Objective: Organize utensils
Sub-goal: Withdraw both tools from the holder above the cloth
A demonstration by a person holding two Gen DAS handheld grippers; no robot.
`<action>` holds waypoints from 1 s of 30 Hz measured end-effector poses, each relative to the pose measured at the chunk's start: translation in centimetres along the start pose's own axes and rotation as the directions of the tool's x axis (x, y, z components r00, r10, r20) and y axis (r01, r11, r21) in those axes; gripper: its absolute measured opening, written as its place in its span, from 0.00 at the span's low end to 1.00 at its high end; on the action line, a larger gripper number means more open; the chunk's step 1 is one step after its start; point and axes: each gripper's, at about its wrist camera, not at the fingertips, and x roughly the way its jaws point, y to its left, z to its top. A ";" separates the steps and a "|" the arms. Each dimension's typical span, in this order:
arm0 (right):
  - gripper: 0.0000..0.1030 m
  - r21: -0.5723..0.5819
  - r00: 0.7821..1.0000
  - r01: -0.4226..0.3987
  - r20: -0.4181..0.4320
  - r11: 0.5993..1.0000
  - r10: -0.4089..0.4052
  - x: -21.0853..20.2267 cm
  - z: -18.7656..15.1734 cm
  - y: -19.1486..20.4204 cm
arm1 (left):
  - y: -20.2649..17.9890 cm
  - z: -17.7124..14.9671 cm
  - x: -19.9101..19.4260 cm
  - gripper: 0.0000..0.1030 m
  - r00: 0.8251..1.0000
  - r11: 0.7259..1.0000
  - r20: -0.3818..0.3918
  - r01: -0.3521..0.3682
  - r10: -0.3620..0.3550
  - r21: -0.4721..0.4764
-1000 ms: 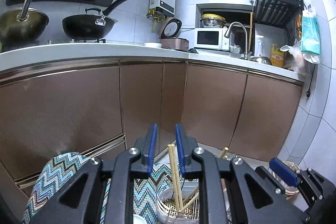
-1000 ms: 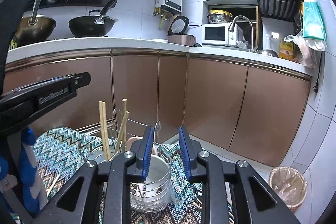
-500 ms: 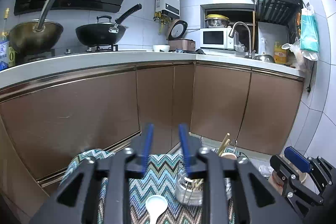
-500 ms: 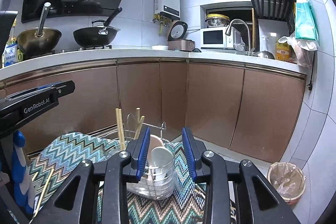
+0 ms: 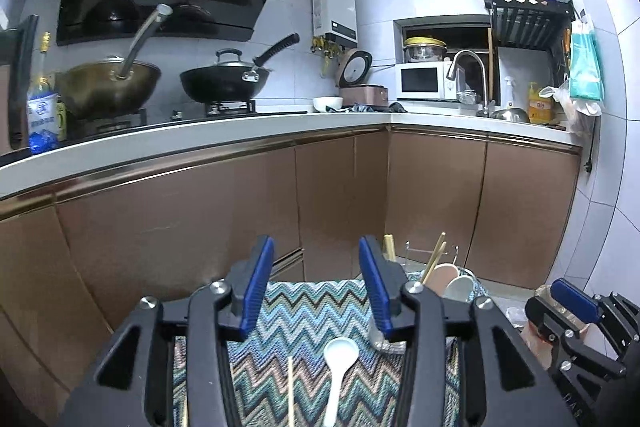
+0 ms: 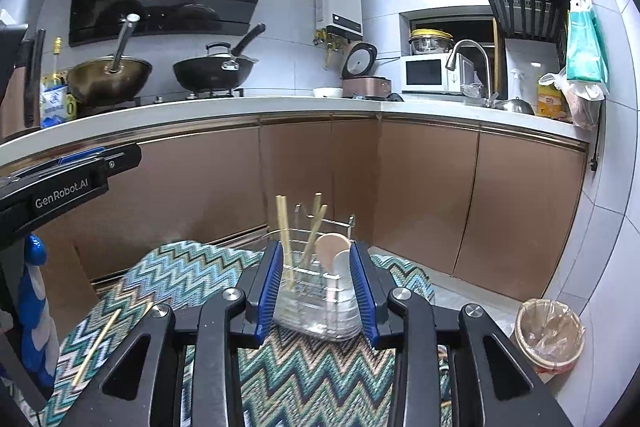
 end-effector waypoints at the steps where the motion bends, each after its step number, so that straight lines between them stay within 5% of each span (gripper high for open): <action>1: 0.31 0.000 1.000 -0.007 -0.001 1.000 0.007 -0.5 0.0 0.2 | 0.4 -0.1 -0.6 0.41 1.000 1.000 0.001 -0.009 0.009 0.003; 23: 0.35 -0.006 0.995 -0.093 0.024 0.996 0.093 -9.1 0.0 4.8 | 9.5 -3.3 -10.6 0.41 0.990 0.990 -0.046 -0.133 0.131 -0.039; 30: 0.35 -0.009 0.991 -0.134 0.014 0.991 0.134 -9.6 0.2 5.4 | 14.1 -4.4 -11.0 0.41 0.985 0.987 -0.141 -0.119 0.104 -0.108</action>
